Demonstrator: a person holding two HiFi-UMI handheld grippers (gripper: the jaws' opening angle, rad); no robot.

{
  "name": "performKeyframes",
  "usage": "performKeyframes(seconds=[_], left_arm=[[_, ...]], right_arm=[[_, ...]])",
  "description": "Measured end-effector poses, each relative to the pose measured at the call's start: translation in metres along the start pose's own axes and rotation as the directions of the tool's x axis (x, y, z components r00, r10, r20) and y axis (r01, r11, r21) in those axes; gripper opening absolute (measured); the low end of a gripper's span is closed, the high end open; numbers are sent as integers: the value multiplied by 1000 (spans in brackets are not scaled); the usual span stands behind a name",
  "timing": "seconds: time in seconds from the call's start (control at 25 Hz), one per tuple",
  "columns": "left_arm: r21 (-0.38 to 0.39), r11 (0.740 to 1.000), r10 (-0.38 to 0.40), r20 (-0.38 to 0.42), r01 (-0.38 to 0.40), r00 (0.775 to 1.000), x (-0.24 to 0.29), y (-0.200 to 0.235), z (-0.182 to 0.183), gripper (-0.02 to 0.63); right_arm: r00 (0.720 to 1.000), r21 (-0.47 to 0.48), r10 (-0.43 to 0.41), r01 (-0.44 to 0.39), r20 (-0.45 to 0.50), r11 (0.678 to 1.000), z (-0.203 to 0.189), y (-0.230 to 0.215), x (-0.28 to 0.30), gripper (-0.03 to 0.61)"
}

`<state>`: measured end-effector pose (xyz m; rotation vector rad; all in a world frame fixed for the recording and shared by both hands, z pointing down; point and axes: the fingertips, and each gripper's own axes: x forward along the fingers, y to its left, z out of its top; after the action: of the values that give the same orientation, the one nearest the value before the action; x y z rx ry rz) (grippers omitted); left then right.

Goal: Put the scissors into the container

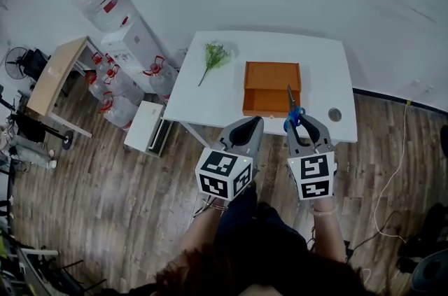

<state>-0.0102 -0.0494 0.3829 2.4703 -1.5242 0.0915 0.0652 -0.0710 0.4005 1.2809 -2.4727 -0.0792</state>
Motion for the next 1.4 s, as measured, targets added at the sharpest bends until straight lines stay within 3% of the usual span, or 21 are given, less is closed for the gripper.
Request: performKeyframes(seconds=[0.4,0.68,1.4], left_arm=[[-1,1000,-16,-7,16,1000,50,44,11,15],[-5,999,-42,-12,42,999,84,78,21,15],[-30,992,-120,-30,119,992,131,138,28,15]], right_arm=[[998,-63,2,-6,-67,998,-9,-20,62,77],[991,-183,-7,-18,-134,983,-17,-30,106,77],[937,-313,-1,-116,-350,943,-73,-24,179,77]])
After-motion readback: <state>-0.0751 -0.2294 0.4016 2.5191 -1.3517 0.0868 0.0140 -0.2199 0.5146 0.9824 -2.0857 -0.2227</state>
